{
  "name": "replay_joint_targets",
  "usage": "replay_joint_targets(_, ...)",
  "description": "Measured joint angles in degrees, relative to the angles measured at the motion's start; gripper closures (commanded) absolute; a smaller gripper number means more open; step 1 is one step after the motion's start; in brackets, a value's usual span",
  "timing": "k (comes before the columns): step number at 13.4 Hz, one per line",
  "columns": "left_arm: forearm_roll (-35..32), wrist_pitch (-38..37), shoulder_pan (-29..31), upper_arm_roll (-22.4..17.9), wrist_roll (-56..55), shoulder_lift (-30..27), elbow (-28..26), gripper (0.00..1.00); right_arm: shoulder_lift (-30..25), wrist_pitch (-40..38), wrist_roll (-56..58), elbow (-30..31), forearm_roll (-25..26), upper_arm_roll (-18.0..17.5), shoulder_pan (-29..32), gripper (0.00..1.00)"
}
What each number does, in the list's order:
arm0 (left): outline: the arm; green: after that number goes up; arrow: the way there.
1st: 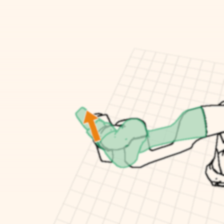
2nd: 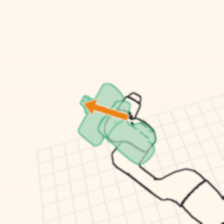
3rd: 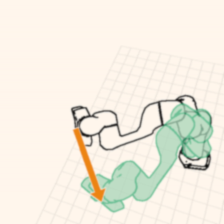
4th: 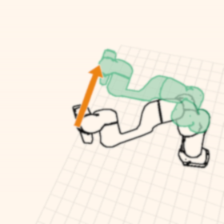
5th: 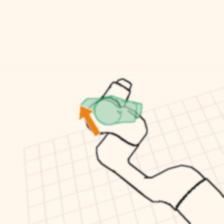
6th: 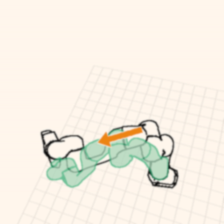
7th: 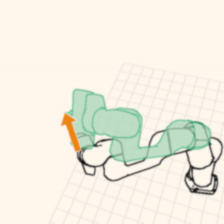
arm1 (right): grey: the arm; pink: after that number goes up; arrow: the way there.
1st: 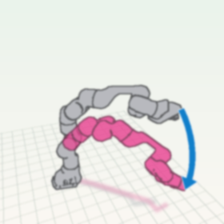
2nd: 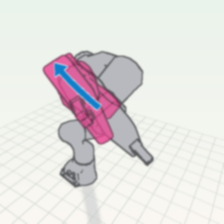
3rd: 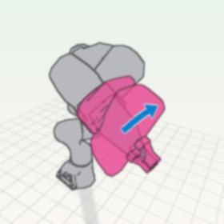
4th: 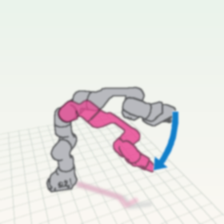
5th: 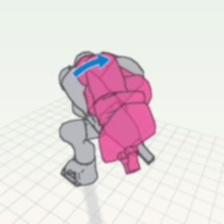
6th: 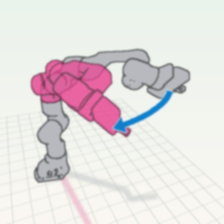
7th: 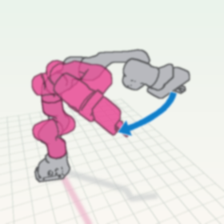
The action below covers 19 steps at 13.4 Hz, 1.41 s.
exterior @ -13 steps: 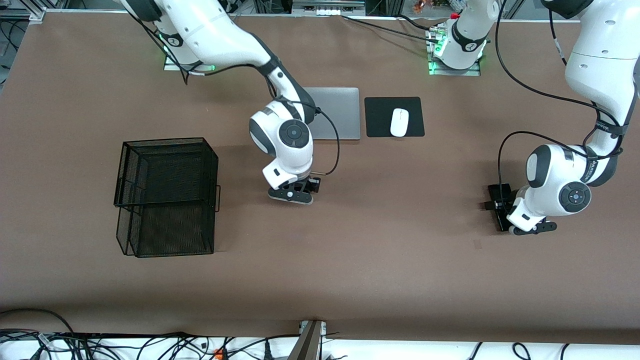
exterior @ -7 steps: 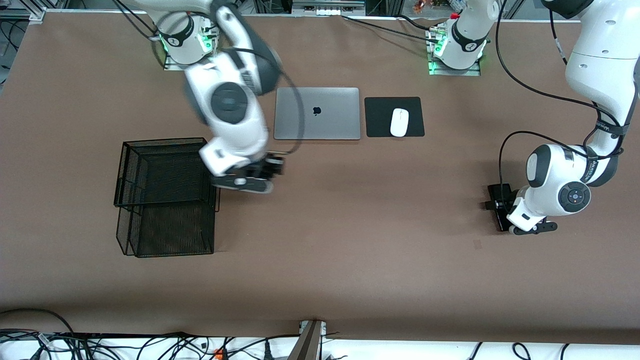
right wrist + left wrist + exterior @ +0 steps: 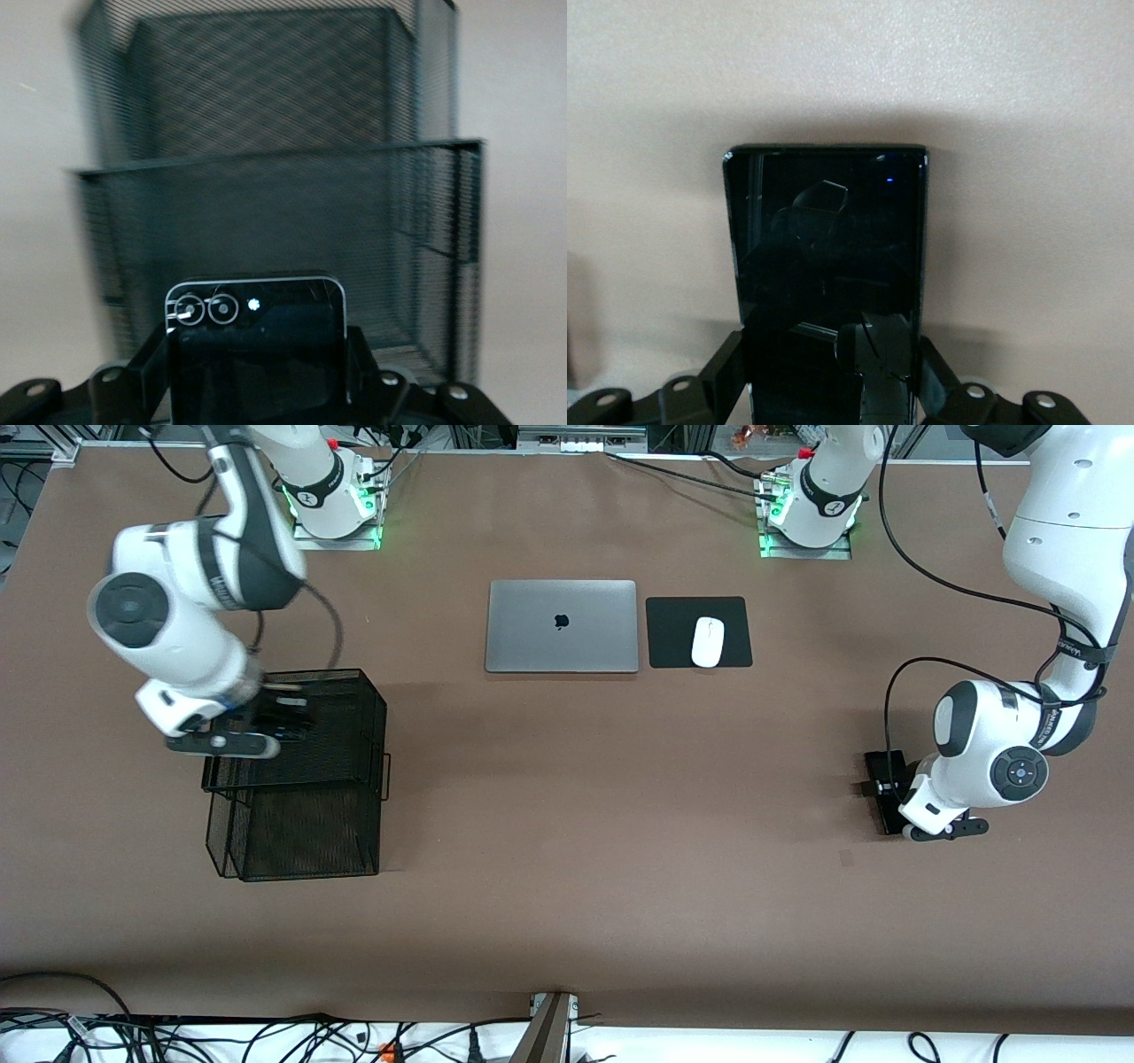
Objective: Place phones with both arms
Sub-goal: 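Lower the flip phone into the mesh organizer with the right gripper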
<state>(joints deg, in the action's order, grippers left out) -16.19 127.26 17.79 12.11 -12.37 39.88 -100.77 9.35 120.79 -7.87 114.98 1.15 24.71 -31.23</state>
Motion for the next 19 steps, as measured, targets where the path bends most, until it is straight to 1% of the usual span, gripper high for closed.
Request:
replay_joint_targets(2,0.2,-2.6,0.1,0.3,-0.1,-0.1,0.6,0.85,0.1,4.1,6.6,4.2,-3.3,3.7,0.2,0.88)
replay_joint_targets(4,2.1,-10.3,0.2,1.9,-0.2,-0.3,3.5,0.85,1.5,7.0,9.8,6.1,-5.0,4.9,1.1,0.86)
replay_joint_targets(5,3.2,-15.0,0.2,3.2,-0.2,-0.6,5.9,0.85,2.5,7.7,10.8,6.3,-5.6,4.9,1.7,0.71)
replay_joint_targets(6,3.9,-19.7,0.2,5.1,-0.2,-0.9,8.6,0.84,3.6,8.5,11.5,6.3,-6.5,4.9,2.4,0.32)
replay_joint_targets(7,4.1,-23.2,0.1,7.2,-0.2,-1.2,11.0,0.84,4.3,8.9,12.1,6.3,-7.9,4.9,3.0,0.00)
replay_joint_targets(9,6.1,-27.2,0.0,12.6,-0.3,-1.5,14.9,0.85,5.4,9.0,12.8,5.8,-10.2,5.0,3.6,0.00)
replay_joint_targets(10,8.2,-27.8,-0.1,15.3,-0.5,-1.6,16.0,0.90,5.7,9.0,12.8,4.9,-10.6,4.9,3.6,0.00)
replay_joint_targets(11,11.4,-27.8,-0.4,17.6,-0.6,-1.6,16.6,0.90,5.8,8.4,12.8,3.5,-10.7,4.9,3.6,0.00)
replay_joint_targets(13,19.7,-27.5,-2.5,20.8,-0.6,-1.6,17.3,0.90,5.8,3.2,12.8,-1.2,-10.7,4.8,3.6,0.00)
replay_joint_targets(14,22.3,-25.8,-5.4,21.3,-0.6,-1.4,17.4,0.90,5.8,-0.4,12.8,-4.1,-10.7,4.9,3.6,0.00)
replay_joint_targets(15,23.3,-22.2,-9.0,21.4,-0.7,-0.9,17.5,0.92,5.7,-3.8,12.8,-6.7,-10.7,4.9,3.6,0.00)
replay_joint_targets(17,23.7,-13.0,-16.8,21.4,-2.8,1.3,17.4,0.91,5.6,-10.2,12.7,-11.8,-10.7,5.0,3.6,0.00)
replay_joint_targets(19,23.7,-2.9,-23.6,21.0,-7.7,4.2,17.4,0.91,5.5,-15.4,12.5,-16.1,-10.6,5.4,3.7,0.00)
